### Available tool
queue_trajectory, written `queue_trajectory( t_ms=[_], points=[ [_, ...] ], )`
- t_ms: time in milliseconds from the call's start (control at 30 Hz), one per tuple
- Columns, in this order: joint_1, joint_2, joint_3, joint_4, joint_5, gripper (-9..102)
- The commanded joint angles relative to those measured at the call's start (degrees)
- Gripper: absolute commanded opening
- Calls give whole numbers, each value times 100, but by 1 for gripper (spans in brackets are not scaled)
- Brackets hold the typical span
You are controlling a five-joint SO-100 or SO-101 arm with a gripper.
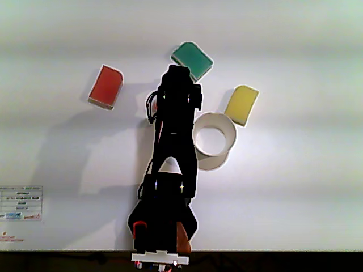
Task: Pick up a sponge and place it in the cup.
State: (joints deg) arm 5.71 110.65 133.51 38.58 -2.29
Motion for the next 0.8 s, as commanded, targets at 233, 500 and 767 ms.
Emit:
queue_trajectory(
  t_ms=[233, 500, 767],
  points=[
    [-114, -360, 35, -483, -105, 47],
    [-413, -826, -18, -615, 325, 43],
    [-352, -1415, -70, -958, 466, 41]
  ],
)
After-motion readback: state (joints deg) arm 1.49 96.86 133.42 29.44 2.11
